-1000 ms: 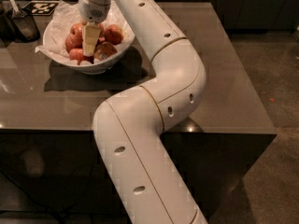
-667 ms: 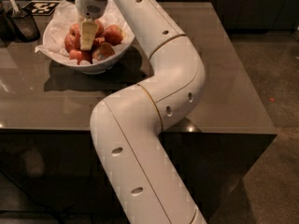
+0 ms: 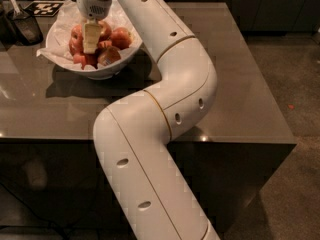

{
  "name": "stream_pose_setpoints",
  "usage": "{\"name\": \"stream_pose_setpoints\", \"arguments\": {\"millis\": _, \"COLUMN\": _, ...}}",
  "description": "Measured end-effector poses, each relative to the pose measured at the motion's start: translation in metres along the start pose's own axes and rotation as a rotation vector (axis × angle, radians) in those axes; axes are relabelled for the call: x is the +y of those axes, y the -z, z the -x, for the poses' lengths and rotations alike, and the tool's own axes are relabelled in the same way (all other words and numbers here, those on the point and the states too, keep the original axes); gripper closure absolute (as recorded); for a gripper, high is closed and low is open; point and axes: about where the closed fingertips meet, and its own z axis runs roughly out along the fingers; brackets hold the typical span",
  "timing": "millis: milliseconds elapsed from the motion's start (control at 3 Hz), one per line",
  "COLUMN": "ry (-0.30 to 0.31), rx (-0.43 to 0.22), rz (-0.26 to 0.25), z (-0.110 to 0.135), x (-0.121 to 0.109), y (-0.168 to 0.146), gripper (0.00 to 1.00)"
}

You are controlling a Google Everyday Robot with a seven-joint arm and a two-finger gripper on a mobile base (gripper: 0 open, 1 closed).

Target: Pick apple from white bowl

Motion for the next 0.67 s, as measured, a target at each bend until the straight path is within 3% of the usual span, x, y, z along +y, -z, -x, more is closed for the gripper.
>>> {"name": "stream_pose_setpoints", "arguments": {"millis": 667, "ry": 0.027, "rx": -0.071, "rz": -0.072, "z": 0.001, "x": -0.009, "y": 0.036, "gripper": 1.0}}
